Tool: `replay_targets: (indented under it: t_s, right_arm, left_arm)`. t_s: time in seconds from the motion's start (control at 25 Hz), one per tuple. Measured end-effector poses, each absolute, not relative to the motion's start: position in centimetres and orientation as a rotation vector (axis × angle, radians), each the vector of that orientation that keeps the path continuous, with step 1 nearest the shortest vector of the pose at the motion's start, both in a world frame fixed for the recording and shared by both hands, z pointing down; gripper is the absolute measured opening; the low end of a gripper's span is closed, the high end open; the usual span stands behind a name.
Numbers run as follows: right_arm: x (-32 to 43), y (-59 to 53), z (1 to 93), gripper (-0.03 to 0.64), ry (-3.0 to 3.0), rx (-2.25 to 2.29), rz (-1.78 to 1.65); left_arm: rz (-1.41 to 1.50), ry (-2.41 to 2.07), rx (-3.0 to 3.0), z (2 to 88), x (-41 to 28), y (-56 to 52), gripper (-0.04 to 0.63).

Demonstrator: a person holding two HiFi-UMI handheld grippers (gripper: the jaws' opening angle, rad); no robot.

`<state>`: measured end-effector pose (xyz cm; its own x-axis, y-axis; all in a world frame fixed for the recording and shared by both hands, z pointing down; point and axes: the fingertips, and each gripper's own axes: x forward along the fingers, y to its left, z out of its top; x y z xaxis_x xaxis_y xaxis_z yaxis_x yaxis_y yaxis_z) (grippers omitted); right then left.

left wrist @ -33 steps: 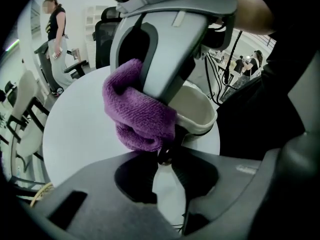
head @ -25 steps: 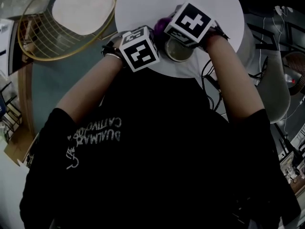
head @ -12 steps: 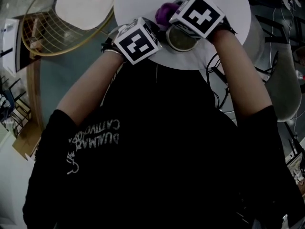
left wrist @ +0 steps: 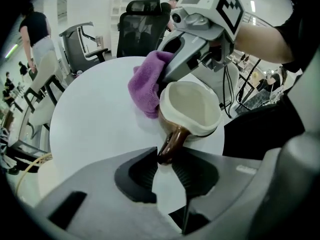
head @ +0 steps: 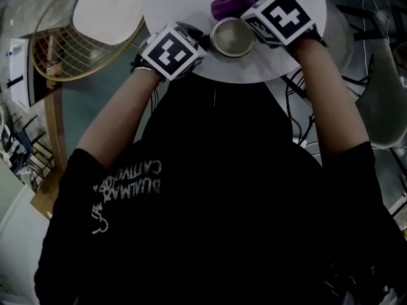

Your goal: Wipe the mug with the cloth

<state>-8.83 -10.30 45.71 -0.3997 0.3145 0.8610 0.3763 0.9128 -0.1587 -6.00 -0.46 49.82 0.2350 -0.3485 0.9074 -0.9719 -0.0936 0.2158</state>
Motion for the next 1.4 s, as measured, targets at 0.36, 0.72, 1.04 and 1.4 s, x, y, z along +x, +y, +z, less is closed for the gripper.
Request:
replay_targets:
  t_s: [0.36,0.72,1.04,1.4]
  right_arm:
    - [-4.2,-12.2,46.5,0.072,-2.021,-0.302,0.064]
    - [1.0,-10.4,47.2,0.074,-1.998,-0.177,0.205]
    - [1.9,-7.5,47.7,0.072,-2.021,-0.054,0.235]
    - [2.7,-5.2,48.4,0.071,-2.026,0.15,0.341]
  left_arm:
    - [0.855,-1.265,1.571,49.9,-6.0,-0.4,0.092]
    - [0.849,-1.257,1.554,50.0,-5.8,-0.6,0.089]
    - [0.906,-1.176,1.566,50.3,-6.0,0.0,0.08]
    - [0.947,-1.046,1.612,50.7,-4.9,0.9,0.078]
